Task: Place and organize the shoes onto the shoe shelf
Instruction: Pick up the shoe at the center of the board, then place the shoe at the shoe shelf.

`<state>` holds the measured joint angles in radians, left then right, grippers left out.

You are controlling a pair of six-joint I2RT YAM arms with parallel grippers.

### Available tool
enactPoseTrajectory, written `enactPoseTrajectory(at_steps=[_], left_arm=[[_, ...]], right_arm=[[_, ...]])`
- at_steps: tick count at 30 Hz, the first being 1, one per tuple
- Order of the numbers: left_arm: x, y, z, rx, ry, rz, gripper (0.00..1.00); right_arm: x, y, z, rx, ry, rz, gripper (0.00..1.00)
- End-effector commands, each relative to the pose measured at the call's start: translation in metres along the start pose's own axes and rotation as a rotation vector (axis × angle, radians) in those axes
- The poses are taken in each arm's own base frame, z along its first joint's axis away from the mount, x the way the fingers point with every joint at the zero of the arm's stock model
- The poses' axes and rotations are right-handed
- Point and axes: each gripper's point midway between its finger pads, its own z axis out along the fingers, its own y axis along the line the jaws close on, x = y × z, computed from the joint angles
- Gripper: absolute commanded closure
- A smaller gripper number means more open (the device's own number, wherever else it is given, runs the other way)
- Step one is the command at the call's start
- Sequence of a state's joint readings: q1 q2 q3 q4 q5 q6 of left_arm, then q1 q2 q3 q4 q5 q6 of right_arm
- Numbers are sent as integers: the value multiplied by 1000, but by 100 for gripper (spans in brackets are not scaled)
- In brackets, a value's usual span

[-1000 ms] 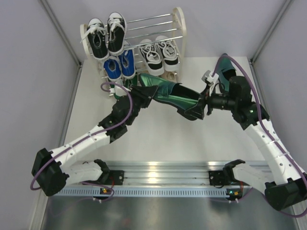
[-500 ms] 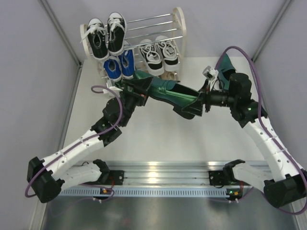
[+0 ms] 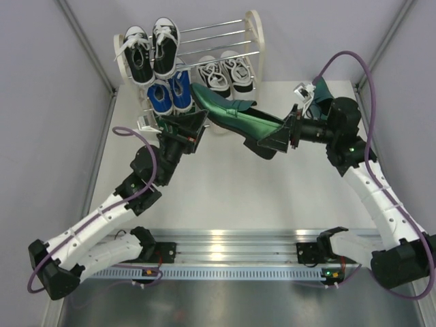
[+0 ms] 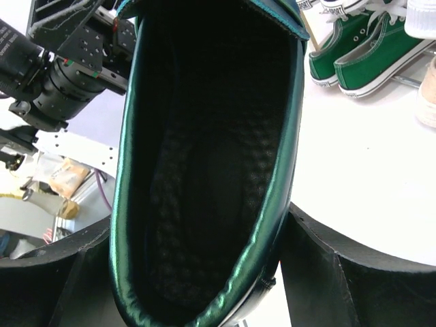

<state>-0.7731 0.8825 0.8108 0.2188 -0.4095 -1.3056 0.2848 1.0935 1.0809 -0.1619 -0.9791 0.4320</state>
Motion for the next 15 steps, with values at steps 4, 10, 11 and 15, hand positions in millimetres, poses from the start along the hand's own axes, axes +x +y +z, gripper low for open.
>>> enactPoseTrajectory(at_steps=[4,10,11,15], left_arm=[[-17,-25,-9,30,-41,46,2],[-30,-35,-21,41,-67,76,2],[-34,-38,-26,50,-73,77,2],[-39,-30,-37,36,-80,90,2]], right_arm=[[-71,32,-5,-63,-154,-209,100],[-114,23,2,-11,-219,-275,100],[-123,19,3,9,-234,-281,100],[-157,-9,15,105,-264,-310,100]])
